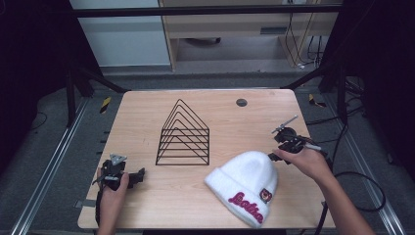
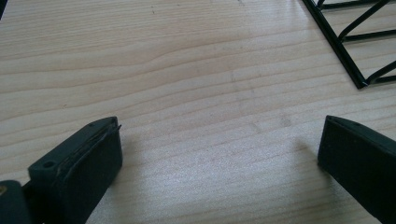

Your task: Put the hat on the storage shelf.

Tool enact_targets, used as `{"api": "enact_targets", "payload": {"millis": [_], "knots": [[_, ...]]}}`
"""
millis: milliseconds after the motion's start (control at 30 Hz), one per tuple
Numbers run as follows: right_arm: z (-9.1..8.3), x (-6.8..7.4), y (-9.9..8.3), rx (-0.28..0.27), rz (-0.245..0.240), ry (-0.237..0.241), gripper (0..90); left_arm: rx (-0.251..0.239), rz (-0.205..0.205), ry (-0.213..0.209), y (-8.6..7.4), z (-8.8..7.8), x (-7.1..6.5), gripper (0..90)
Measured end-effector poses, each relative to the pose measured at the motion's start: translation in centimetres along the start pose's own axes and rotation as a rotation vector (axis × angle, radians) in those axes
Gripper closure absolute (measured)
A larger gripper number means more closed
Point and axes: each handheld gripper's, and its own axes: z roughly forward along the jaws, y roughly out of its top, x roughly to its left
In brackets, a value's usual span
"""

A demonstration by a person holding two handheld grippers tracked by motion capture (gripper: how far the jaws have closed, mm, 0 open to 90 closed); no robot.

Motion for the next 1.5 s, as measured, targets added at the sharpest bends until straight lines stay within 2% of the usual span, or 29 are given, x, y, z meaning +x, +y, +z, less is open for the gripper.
{"api": "enact_targets", "payload": {"millis": [67, 167, 233, 300, 400, 567, 700, 733, 800, 867, 900, 1200, 1367, 1500], "knots": [[0.4, 0.1, 0.3, 0.008, -0.001, 0.002, 42.8, 0.0, 0.0, 0.0, 0.0, 0.0, 0.0, 0.0], [1.3, 0.3, 0.8, 0.013, 0.017, 0.033, 42.7, 0.0, 0.0, 0.0, 0.0, 0.0, 0.0, 0.0], [2.4, 0.5, 1.0, 0.046, 0.004, 0.034, 42.8, 0.0, 0.001, -0.001, 0.0, 0.0, 0.0, 0.0], [2.9, 0.6, 1.1, 0.057, 0.01, 0.045, 42.8, 0.0, 0.001, -0.001, 0.0, 0.0, 0.0, 0.0], [3.6, 0.7, 1.1, 0.062, 0.019, 0.066, 41.6, 0.0, 0.001, -0.001, 0.0, 0.0, 0.0, 0.0], [4.5, 0.8, 1.0, 0.072, 0.031, 0.071, 41.4, 0.0, 0.001, -0.001, 0.0, 0.0, 0.0, 0.0], [4.9, 0.9, 1.1, 0.075, 0.019, 0.069, 43.0, 0.001, 0.001, -0.001, 0.0, 0.0, 0.0, 0.0], [4.9, 1.0, 1.1, 0.082, 0.031, 0.067, 43.2, 0.0, 0.001, -0.001, 0.0, 0.0, 0.0, 0.0], [5.1, 0.9, 1.2, 0.083, 0.019, 0.073, 44.0, 0.0, 0.001, -0.001, 0.0, 0.0, 0.0, 0.0], [5.3, 1.1, 1.2, 0.095, 0.029, 0.073, 45.1, 0.0, 0.001, -0.001, 0.0, 0.0, 0.0, 0.0], [5.4, 1.0, 1.2, 0.09, 0.019, 0.079, 45.8, 0.0, 0.001, -0.001, 0.0, 0.0, 0.0, 0.0], [5.7, 0.9, 1.1, 0.084, 0.039, 0.117, 52.0, 0.0, 0.002, -0.001, 0.0, 0.0, 0.0, 0.0], [5.6, 1.0, 1.0, 0.08, 0.037, 0.115, 57.1, 0.0, 0.001, -0.001, 0.0, 0.0, 0.0, 0.0], [5.6, 1.0, 1.1, 0.083, 0.033, 0.122, 64.5, 0.0, 0.001, -0.001, 0.0, 0.0, 0.0, 0.0]]}}
